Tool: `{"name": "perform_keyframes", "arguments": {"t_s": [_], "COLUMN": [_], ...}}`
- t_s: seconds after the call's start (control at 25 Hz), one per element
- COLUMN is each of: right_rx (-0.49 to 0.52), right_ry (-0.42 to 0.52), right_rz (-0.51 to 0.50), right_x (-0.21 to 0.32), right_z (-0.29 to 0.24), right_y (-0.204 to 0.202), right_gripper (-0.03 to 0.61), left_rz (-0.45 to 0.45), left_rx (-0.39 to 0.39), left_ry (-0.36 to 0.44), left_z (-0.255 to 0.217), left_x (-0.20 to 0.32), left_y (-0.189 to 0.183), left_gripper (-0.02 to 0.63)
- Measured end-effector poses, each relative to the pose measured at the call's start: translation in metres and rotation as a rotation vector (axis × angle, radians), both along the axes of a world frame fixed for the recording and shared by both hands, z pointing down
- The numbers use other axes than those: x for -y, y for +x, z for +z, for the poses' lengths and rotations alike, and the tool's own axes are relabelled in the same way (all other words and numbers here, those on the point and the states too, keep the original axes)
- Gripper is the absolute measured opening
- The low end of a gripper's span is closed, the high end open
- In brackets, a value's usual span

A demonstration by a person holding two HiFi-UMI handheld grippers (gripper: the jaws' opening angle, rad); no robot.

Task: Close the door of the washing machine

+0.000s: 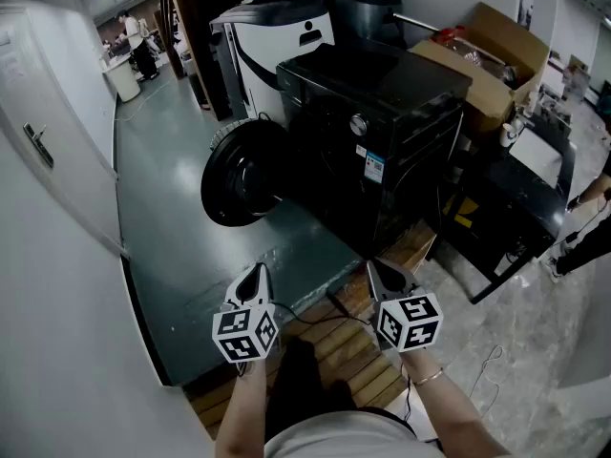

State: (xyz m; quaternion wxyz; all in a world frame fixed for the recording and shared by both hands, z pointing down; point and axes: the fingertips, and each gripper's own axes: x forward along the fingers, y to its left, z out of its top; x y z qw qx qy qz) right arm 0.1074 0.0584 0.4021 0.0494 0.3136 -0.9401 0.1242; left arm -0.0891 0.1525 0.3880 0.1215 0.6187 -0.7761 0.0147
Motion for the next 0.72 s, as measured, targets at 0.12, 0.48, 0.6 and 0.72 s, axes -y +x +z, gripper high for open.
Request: {"name": "perform_keyframes", "arguments": {"t_s": [0.12, 0.48, 0.6, 0.72], "right_rx": [0.006, 0.027, 0.037, 0.038], "right_ry": [-0.003, -0.013, -0.029, -0.038], "right_rz": [-0.017, -0.047, -0.078, -0.101], "right_x": [0.001, 0.015, 0.019, 0.028], "right_z": [0.001, -0.001, 0.002, 0.003], "right_y": [-0.002, -0.022, -0.040, -0.059], "right_gripper": [0.005, 0.006, 0.006, 0.006], "left_rz": [-0.004, -0.044, -0.062, -0.083], "left_rx": [-0.011, -0.014, -0.005, 0.001], "left_ry": [0.000, -0.010, -0.024, -0.039], "left_z": [0.004, 0.010, 0.015, 0.020], "left_x": [0.000, 0.002, 0.009, 0.022], "left_y": [-0.001, -0.028, -0.049, -0.073], "left_gripper": [0.020, 0.020, 0.021, 0.021]}}
